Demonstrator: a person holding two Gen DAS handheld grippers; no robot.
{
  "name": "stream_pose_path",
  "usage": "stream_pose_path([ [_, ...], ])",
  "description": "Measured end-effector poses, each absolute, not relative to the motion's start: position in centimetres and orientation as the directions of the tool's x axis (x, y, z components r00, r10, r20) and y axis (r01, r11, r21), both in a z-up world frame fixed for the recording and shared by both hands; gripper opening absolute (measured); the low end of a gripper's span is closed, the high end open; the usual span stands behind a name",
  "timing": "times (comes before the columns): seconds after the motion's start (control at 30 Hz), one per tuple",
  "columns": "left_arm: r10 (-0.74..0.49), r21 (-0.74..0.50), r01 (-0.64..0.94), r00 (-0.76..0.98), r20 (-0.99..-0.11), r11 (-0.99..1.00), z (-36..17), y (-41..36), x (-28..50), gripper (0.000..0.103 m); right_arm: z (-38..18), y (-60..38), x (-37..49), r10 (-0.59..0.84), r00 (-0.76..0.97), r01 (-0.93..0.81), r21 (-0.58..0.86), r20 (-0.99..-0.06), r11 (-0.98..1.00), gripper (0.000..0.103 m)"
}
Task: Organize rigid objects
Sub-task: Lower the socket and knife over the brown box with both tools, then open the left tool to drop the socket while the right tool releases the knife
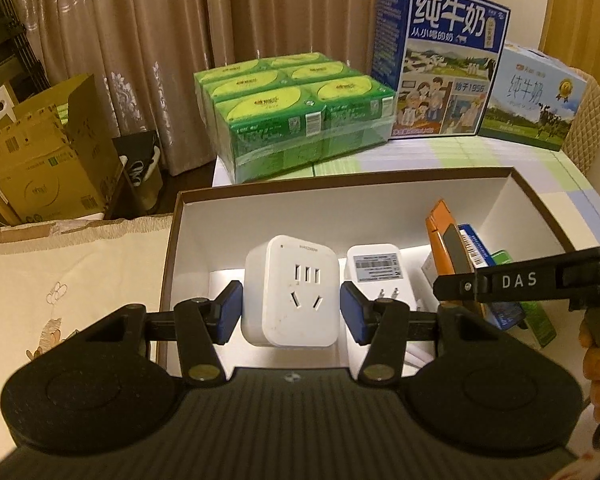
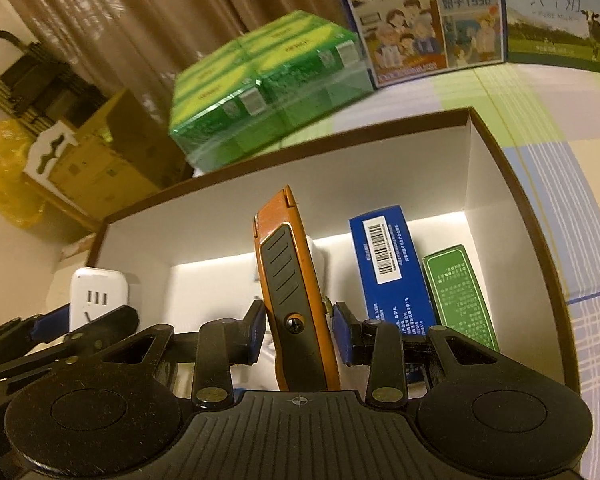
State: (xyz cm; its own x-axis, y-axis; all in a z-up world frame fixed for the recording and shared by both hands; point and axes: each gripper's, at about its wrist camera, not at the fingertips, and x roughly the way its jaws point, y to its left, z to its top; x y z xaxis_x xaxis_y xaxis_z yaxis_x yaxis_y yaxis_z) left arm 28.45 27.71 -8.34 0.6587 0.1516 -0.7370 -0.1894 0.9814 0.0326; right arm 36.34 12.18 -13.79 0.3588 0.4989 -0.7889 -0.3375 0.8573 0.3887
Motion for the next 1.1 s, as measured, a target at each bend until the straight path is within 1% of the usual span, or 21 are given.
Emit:
stream_pose_path([
  [0.3,0.135,0.023,-0.181,0.641,-0.755,0.983,-9.8,28.8,29.7,0.049,-15.6,13.7,37.6,0.399,0.387,-0.312,0.289,-0.831,0.905,0.033],
  [0.47,0.127,0.02,-0.174,0.636,-0.761,0.985,-10.2,29.0,30.1,0.049,-16.0,14.2,38.2,0.377,0.398,-0.308,0.265,-0.836,0.913,0.033],
  [0.73,0.122,0.018,-0.17,0.627,-0.769,0.985,-10.7,29.2,30.6,0.049,-16.2,14.5,38.9,0.361,0.415,-0.306,0.245,-0.835,0.92,0.033],
  [0.93,0.12,0.018,-0.167,0.625,-0.772,0.986,-10.8,29.2,30.9,0.049,-15.3,14.1,39.4,0.386,0.439,-0.33,0.254,-0.811,0.909,0.033],
  [1.1,0.117,0.019,-0.161,0.625,-0.772,0.987,-10.9,29.1,31.1,0.049,-15.1,13.9,39.5,0.394,0.434,-0.341,0.257,-0.81,0.904,0.033],
])
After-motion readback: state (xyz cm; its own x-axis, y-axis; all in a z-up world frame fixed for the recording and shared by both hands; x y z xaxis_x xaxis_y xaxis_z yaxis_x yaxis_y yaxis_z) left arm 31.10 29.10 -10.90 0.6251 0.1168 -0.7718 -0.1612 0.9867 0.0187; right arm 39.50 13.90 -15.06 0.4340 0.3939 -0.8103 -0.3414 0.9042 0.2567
